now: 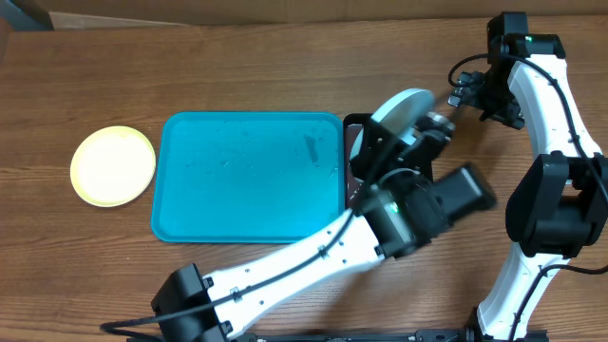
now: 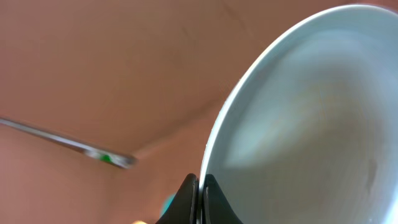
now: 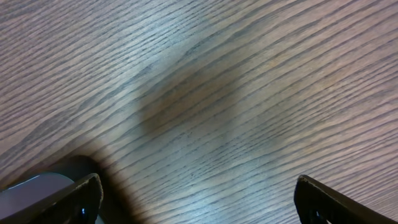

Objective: Clean dirty plates on tray and stack at the side

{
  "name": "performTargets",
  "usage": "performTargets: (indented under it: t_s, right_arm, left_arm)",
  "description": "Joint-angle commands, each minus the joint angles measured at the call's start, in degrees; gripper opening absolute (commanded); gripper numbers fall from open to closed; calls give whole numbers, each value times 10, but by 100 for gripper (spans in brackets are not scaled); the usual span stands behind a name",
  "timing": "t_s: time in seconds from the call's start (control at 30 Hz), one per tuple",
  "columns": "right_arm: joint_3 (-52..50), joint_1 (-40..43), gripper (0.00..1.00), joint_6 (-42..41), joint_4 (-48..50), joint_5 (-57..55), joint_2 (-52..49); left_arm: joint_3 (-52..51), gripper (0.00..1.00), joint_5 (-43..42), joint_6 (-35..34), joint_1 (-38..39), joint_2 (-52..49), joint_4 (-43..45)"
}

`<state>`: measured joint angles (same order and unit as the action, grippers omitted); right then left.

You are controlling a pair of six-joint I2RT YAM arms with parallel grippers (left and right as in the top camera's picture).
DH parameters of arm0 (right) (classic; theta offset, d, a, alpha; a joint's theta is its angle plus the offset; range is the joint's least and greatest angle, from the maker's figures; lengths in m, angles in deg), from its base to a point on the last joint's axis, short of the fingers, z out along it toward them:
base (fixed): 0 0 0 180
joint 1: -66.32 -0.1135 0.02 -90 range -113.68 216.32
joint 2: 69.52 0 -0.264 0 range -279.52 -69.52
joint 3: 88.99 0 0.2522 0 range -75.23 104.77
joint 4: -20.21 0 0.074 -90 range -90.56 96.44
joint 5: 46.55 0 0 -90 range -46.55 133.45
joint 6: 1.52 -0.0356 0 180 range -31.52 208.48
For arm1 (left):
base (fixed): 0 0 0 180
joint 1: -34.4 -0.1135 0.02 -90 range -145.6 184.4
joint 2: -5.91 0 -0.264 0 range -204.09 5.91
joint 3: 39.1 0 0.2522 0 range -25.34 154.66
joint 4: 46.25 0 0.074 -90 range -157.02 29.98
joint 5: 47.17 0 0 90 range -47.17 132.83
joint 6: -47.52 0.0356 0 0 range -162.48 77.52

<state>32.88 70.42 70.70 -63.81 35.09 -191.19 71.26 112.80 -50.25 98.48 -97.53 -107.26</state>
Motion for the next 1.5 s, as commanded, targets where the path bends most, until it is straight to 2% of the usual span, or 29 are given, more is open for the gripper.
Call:
performTargets:
  t_s: [0.0,0.13,0.3,0.43,0.47,0.5,0.63,0.77,0.93,1.1,1.27,1.47]
  right_arm:
    - [9,2,100,-3,2,-4,14]
    - [9,2,100,-3,2,-4,14]
    - [9,2,100,-3,2,-4,14]
    - [9,2,100,-3,2,-4,14]
    - [9,2,100,-3,2,-4,14]
    - [9,2,100,-3,2,-4,14]
    - [9,2,100,-3,2,-4,14]
    - [9,2,100,-3,2,-4,14]
    - [9,2,100,-3,2,-4,14]
    - [9,2,100,-3,2,-4,14]
    - [9,2,100,-3,2,-4,14]
    - [9,2,100,-3,2,-4,14]
  left_arm:
    - [5,4,-198,-168,-63,-7,-39]
    - [-10,4,-418,-213,-153,-7,-42]
    - [-13,4,-677,-203,-291,-7,-40]
    - [-13,4,-885,-184,-428,-7,-55]
    - [-13,4,-949,-177,-495,-7,-69]
    - [-13,4,-966,-175,-531,-7,-80]
    - [-13,4,-977,-170,-652,-7,-128]
    - [-13,4,-973,-135,-767,-7,-181]
    - [-13,4,-915,-121,-893,-7,-247]
    - [-13,4,-852,-122,-989,-7,-264]
    - [-16,4,-755,-165,-1046,-7,-264]
    - [-53,4,-687,-197,-1052,-7,-225]
